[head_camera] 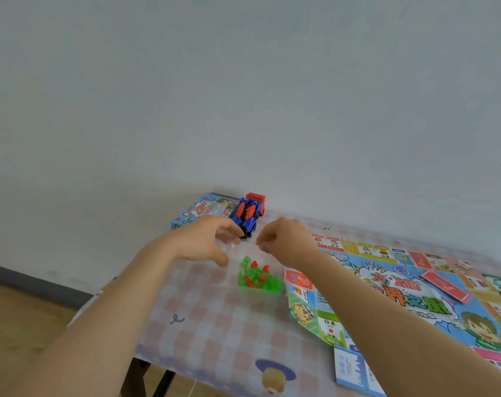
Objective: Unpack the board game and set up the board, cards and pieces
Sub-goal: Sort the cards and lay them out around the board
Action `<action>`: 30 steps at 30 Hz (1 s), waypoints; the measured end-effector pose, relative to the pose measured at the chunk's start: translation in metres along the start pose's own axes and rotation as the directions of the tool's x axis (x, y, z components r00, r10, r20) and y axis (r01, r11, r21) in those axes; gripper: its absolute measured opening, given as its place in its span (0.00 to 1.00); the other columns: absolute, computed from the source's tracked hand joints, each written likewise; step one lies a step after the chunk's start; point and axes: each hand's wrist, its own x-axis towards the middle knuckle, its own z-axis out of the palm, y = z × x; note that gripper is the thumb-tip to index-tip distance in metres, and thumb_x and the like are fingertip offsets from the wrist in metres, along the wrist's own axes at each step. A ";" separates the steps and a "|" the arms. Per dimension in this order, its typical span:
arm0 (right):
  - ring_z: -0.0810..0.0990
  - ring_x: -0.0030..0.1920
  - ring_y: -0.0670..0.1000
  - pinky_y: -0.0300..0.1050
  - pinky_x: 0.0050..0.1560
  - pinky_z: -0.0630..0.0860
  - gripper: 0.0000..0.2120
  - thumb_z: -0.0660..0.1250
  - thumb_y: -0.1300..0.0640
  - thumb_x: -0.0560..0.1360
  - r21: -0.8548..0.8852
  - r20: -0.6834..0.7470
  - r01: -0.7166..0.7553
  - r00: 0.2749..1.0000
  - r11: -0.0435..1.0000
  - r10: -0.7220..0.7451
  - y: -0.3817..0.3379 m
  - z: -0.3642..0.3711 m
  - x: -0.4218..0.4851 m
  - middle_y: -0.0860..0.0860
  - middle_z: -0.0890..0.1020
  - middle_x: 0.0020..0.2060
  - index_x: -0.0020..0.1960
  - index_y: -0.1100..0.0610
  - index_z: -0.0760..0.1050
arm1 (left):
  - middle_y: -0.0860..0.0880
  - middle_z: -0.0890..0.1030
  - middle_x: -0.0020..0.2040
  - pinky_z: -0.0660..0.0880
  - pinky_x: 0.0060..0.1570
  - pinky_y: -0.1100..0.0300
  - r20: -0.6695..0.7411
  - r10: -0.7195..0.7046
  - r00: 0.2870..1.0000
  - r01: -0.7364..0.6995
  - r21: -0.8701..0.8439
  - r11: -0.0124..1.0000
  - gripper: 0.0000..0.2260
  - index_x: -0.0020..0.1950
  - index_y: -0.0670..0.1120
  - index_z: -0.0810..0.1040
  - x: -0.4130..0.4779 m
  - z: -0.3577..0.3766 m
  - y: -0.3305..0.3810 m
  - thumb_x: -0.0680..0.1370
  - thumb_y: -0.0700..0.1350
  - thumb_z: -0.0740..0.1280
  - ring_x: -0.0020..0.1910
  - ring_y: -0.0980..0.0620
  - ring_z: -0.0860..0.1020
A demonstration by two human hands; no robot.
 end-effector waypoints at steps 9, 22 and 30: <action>0.81 0.39 0.51 0.41 0.39 0.78 0.10 0.65 0.63 0.72 0.164 -0.088 -0.147 0.983 0.975 0.163 0.005 -0.003 0.000 0.52 0.83 0.42 0.50 0.55 0.80 | 0.49 0.73 0.63 0.65 0.53 0.71 -0.677 0.001 0.736 -0.009 -0.009 1.000 0.25 0.65 0.47 0.75 0.004 0.003 0.003 0.69 0.37 0.73 0.62 0.52 0.72; 0.75 0.30 0.46 0.37 0.30 0.72 0.21 0.67 0.58 0.70 0.217 -0.072 -0.237 0.964 0.947 0.258 0.031 0.000 -0.054 0.48 0.77 0.33 0.63 0.52 0.74 | 0.49 0.77 0.49 0.71 0.31 0.62 -0.439 -0.354 0.826 0.116 -0.482 0.869 0.18 0.69 0.43 0.68 0.007 0.079 0.012 0.79 0.41 0.63 0.38 0.53 0.79; 0.75 0.33 0.43 0.37 0.35 0.73 0.17 0.67 0.48 0.73 0.216 -0.024 -0.263 0.961 0.940 0.274 0.042 0.010 -0.073 0.47 0.80 0.43 0.61 0.49 0.75 | 0.43 0.75 0.65 0.71 0.52 0.56 -0.423 -0.300 0.855 0.268 -0.136 0.954 0.17 0.68 0.44 0.71 0.012 0.063 0.000 0.79 0.43 0.61 0.52 0.46 0.77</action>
